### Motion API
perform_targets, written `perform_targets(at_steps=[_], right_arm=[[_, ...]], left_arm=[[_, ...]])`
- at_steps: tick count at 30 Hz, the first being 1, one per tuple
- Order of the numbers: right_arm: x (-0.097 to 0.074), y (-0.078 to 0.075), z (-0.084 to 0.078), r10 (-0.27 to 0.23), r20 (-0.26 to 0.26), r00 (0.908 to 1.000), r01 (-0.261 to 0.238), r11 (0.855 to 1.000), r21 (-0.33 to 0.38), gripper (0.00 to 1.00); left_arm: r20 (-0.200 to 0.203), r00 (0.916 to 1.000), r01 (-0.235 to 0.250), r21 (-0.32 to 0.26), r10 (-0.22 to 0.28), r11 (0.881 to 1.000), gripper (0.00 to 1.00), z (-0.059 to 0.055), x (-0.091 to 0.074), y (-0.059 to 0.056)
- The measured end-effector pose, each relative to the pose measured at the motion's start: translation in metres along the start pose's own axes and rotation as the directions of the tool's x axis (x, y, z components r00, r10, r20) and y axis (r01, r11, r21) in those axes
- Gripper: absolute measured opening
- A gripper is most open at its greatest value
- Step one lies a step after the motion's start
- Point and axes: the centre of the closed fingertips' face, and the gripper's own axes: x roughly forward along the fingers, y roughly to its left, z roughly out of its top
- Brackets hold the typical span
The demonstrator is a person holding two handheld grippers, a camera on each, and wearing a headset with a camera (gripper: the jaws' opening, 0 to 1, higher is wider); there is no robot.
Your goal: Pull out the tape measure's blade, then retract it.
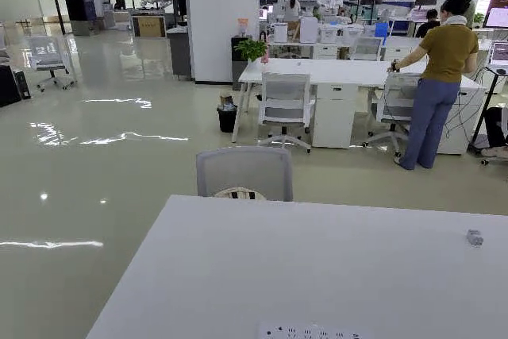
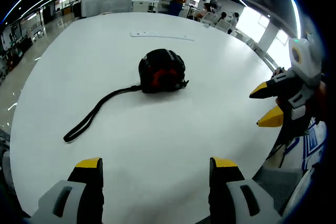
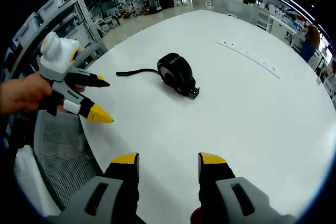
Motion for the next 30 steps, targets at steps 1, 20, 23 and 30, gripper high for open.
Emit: perform_targets(at_steps=[1,20,23,30], right_arm=[[-0.006,0.003,-0.003,0.002,-0.001,1.0,-0.002,1.0,0.002,0.46],[-0.02,0.008,-0.019,0.001,-0.024,0.9997,-0.001,1.0,0.002,0.53],[-0.021,0.009,-0.021,0.001,-0.026,0.9997,-0.001,1.0,0.002,0.54],[-0.026,0.014,-0.027,0.003,-0.037,0.9993,-0.003,1.0,-0.004,0.55]], left_arm=[[-0.004,1.0,-0.006,0.009,0.006,1.0,0.8,-0.005,-0.006,0.002],[-0.003,0.9999,-0.01,0.031,0.01,0.999,0.84,-0.004,-0.025,0.009],[-0.004,1.0,-0.006,0.03,0.006,1.0,0.85,-0.006,-0.027,0.009],[-0.009,1.0,-0.004,0.038,0.004,0.999,0.86,-0.011,-0.033,0.008]])
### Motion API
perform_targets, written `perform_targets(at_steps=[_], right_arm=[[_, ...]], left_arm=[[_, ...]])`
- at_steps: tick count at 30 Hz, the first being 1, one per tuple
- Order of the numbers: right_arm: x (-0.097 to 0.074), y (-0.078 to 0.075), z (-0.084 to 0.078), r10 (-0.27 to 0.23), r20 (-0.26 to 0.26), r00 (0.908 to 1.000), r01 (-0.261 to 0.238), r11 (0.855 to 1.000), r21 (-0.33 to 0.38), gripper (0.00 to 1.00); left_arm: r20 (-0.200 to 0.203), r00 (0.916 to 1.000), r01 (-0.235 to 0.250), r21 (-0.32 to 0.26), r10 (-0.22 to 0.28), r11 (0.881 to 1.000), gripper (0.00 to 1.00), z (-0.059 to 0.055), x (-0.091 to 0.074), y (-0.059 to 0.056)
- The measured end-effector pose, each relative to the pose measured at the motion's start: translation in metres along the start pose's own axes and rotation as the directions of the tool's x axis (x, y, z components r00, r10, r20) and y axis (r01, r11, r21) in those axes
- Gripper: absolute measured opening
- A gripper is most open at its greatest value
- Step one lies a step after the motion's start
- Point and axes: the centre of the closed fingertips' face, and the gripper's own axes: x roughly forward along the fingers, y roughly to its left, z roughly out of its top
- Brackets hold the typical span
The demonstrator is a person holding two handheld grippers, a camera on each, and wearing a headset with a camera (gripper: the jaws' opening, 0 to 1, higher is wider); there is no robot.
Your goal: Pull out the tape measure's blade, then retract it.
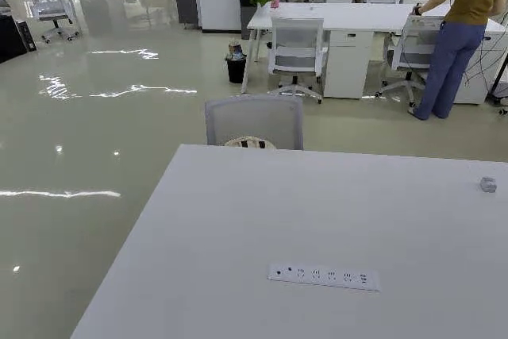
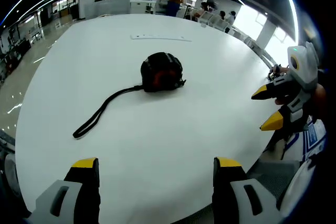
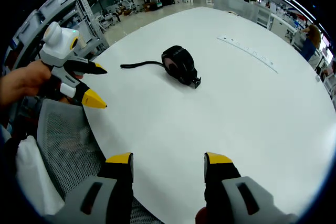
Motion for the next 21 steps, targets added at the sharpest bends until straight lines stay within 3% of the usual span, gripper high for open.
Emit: perform_targets(at_steps=[15,21], right_arm=[[-0.009,-0.001,-0.014,-0.003,-0.018,0.9998,0.003,1.0,0.006,0.59],[-0.01,0.0,-0.021,-0.001,-0.023,0.9997,0.002,1.0,0.01,0.6]], left_arm=[[-0.018,0.9994,0.029,0.002,-0.029,1.0,0.88,-0.014,-0.005,-0.005],[-0.017,0.9996,0.023,0.009,-0.023,1.0,0.89,-0.017,-0.008,-0.001]])
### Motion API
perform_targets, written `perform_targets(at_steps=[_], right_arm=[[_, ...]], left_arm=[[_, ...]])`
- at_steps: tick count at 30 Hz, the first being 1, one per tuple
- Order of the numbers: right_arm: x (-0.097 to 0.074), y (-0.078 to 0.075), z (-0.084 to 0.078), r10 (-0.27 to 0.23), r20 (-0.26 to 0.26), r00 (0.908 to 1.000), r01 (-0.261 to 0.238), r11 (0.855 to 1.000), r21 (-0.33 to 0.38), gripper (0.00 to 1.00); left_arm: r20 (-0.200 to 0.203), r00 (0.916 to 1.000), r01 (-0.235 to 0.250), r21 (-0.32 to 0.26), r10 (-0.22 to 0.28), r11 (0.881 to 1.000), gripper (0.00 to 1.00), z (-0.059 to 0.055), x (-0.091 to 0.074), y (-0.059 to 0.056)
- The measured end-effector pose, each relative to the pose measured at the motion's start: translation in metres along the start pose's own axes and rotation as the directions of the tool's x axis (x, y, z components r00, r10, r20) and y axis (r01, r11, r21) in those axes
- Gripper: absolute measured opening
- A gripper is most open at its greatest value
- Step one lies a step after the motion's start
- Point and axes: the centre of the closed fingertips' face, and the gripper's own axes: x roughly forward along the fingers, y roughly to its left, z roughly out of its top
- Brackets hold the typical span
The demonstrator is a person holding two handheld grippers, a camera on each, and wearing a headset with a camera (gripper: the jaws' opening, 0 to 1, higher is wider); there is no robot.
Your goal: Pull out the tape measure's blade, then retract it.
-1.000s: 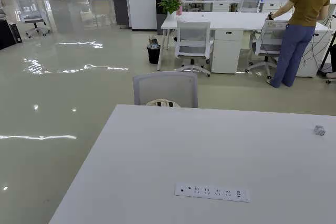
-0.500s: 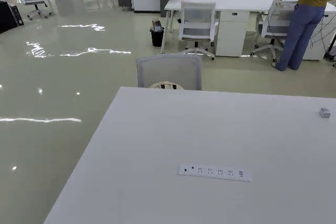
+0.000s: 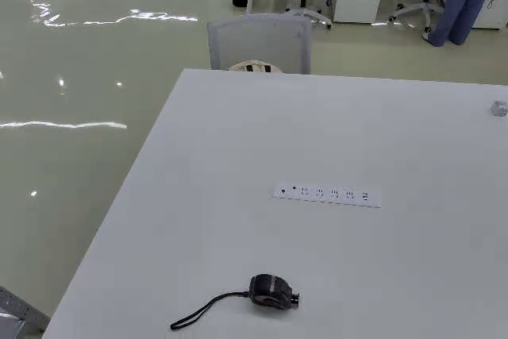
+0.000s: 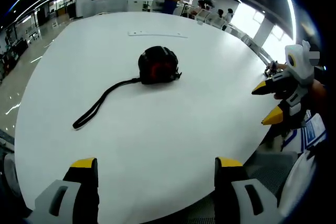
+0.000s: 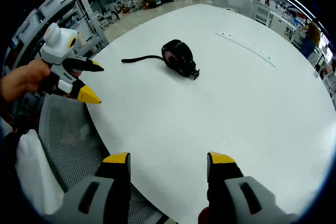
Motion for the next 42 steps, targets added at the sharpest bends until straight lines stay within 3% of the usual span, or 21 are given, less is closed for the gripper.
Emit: perform_targets(at_steps=[9,26,42], right_arm=[[-0.003,0.001,-0.016,0.002,-0.026,0.9996,-0.002,1.0,0.002,0.63],[-0.009,0.0,-0.042,0.0,-0.067,0.9978,0.002,1.0,0.03,0.66],[-0.017,-0.002,-0.056,-0.01,-0.085,0.9963,0.014,0.999,0.045,0.67]], left_arm=[[0.006,0.9999,-0.012,0.018,0.012,1.0,0.89,0.0,-0.006,0.008],[-0.046,0.9989,-0.005,0.068,0.009,0.998,0.88,-0.02,-0.016,0.013],[-0.03,0.9995,-0.01,0.058,0.012,0.998,0.88,-0.024,-0.028,0.018]])
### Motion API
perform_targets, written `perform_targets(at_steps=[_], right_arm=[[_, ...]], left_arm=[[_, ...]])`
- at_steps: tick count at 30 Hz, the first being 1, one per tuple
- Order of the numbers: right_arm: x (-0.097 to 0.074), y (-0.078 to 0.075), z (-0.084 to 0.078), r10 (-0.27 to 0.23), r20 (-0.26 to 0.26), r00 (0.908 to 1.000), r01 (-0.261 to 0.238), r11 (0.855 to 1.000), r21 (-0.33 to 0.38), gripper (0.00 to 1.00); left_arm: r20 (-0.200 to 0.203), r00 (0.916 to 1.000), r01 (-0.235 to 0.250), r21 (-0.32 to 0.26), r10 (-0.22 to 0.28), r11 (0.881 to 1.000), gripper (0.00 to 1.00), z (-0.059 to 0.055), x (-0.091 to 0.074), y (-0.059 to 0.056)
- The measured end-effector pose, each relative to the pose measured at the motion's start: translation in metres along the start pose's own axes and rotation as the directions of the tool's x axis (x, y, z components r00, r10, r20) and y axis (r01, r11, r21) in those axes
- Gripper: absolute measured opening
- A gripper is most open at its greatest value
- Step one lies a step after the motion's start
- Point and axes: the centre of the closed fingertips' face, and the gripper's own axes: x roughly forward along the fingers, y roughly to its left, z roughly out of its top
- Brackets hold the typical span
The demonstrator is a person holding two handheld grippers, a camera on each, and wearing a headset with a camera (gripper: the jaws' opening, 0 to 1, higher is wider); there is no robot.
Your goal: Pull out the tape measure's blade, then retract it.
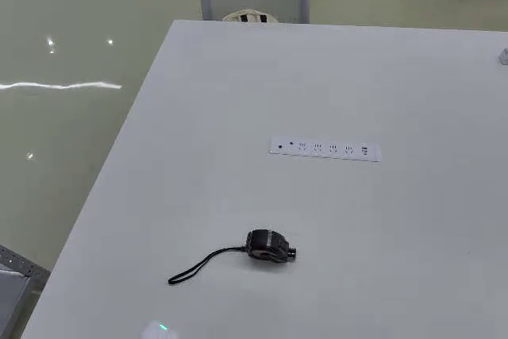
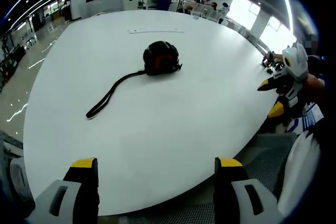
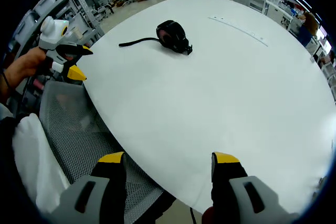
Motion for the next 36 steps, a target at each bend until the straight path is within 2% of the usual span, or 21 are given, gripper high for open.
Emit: perform_targets(at_steps=[13,22,26,36], right_arm=[[-0.002,0.002,-0.005,-0.006,-0.008,0.9999,0.007,1.0,0.008,0.67],[-0.001,0.0,-0.006,-0.008,-0.009,0.9999,0.009,1.0,0.019,0.67],[-0.003,0.0,-0.008,-0.017,-0.013,0.9998,0.017,1.0,0.025,0.67],[-0.005,-0.001,-0.012,-0.023,-0.015,0.9996,0.023,0.999,0.031,0.67]], left_arm=[[0.007,1.0,-0.001,0.019,0.001,1.0,0.88,0.003,-0.003,-0.002],[0.008,1.0,-0.001,0.035,0.0,0.999,0.88,0.008,-0.004,0.002],[-0.001,1.0,-0.003,0.045,0.003,0.999,0.87,0.009,-0.006,0.007],[-0.005,1.0,-0.002,0.046,0.002,0.999,0.87,0.006,-0.008,0.008]])
